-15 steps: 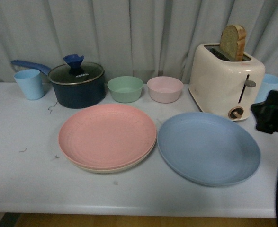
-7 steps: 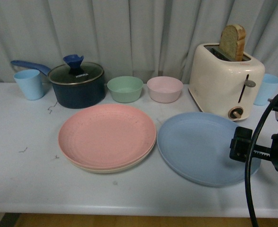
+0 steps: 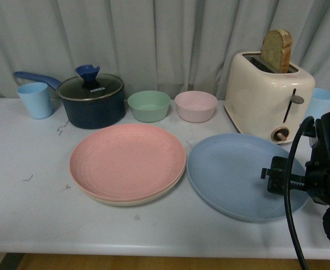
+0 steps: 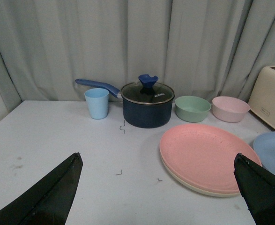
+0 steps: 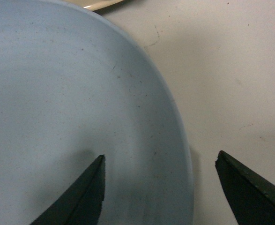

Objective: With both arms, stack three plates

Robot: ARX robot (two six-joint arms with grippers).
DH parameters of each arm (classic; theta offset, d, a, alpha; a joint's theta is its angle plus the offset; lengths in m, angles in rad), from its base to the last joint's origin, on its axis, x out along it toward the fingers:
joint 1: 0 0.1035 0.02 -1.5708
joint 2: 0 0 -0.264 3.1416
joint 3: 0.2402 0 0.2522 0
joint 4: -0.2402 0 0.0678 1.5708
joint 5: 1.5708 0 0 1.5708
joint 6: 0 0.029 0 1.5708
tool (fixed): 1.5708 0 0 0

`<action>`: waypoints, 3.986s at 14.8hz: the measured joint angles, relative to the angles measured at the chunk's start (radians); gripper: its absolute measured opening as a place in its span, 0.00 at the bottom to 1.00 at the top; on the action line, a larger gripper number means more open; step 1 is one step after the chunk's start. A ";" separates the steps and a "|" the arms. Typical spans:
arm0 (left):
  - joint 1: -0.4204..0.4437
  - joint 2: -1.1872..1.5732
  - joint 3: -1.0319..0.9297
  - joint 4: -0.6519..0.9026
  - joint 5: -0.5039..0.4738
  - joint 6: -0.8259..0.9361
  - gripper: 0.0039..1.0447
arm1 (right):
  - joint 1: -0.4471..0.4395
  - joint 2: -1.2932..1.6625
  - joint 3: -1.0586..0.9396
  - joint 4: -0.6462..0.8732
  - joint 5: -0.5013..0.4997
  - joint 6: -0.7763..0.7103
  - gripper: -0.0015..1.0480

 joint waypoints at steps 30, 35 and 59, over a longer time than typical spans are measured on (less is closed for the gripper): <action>0.000 0.000 0.000 0.000 0.000 0.000 0.94 | 0.375 0.109 0.429 -0.315 -0.023 0.456 0.03; 0.000 0.000 0.000 0.000 0.000 0.000 0.94 | 0.379 0.063 0.333 -0.195 -0.027 0.445 0.54; -0.002 0.000 0.000 0.000 0.000 0.000 0.94 | -0.132 -1.510 -0.908 0.148 -0.214 -0.314 0.02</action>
